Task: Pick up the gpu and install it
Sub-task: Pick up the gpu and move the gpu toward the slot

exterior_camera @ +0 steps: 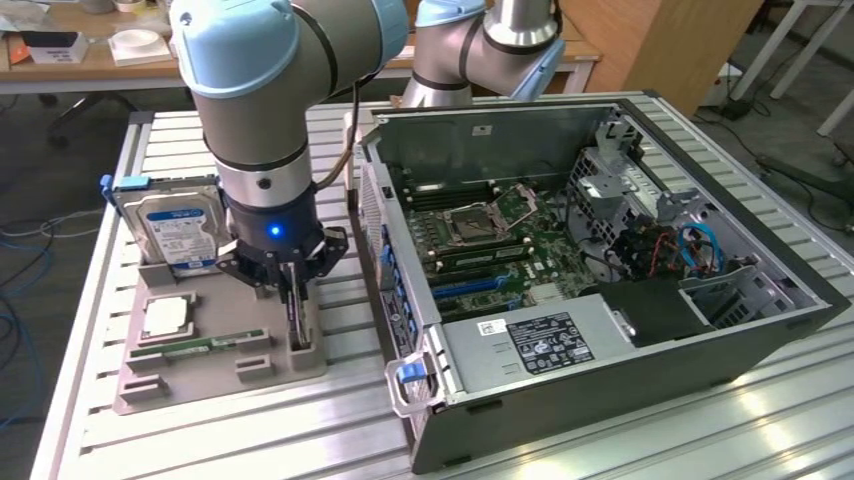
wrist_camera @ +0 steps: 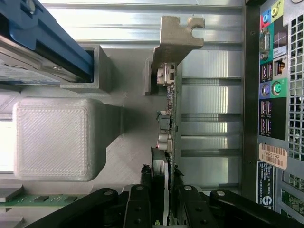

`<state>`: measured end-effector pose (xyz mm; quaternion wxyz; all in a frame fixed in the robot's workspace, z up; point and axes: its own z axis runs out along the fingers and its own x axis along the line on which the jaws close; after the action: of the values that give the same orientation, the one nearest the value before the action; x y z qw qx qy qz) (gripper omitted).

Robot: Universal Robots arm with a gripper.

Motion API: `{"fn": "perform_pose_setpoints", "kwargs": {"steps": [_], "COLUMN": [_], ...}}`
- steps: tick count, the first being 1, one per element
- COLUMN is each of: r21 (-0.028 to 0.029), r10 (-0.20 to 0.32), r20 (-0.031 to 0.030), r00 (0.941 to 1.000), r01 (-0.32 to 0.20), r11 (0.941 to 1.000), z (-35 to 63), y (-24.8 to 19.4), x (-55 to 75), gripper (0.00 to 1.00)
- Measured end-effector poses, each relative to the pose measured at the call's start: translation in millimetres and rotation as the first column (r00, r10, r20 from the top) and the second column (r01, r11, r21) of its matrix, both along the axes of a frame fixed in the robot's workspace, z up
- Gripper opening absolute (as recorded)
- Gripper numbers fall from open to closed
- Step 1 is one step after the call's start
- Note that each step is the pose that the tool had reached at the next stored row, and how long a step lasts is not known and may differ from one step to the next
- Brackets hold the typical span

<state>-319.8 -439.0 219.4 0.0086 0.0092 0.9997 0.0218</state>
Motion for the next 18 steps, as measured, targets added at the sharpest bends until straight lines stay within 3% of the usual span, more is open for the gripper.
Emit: {"fn": "perform_pose_setpoints", "kwargs": {"steps": [5, 18], "r21": [-0.0001, -0.0001], "r10": [0.0, 0.0], "r20": [0.0002, 0.0002], "r00": [1.0, 1.0], "r01": [0.0, 0.0], "r11": [1.0, 1.0], "z": [1.9, 28.2], "y": [0.5, 0.5], "x": [-1.1, -1.1], "gripper": [0.27, 0.27]}}
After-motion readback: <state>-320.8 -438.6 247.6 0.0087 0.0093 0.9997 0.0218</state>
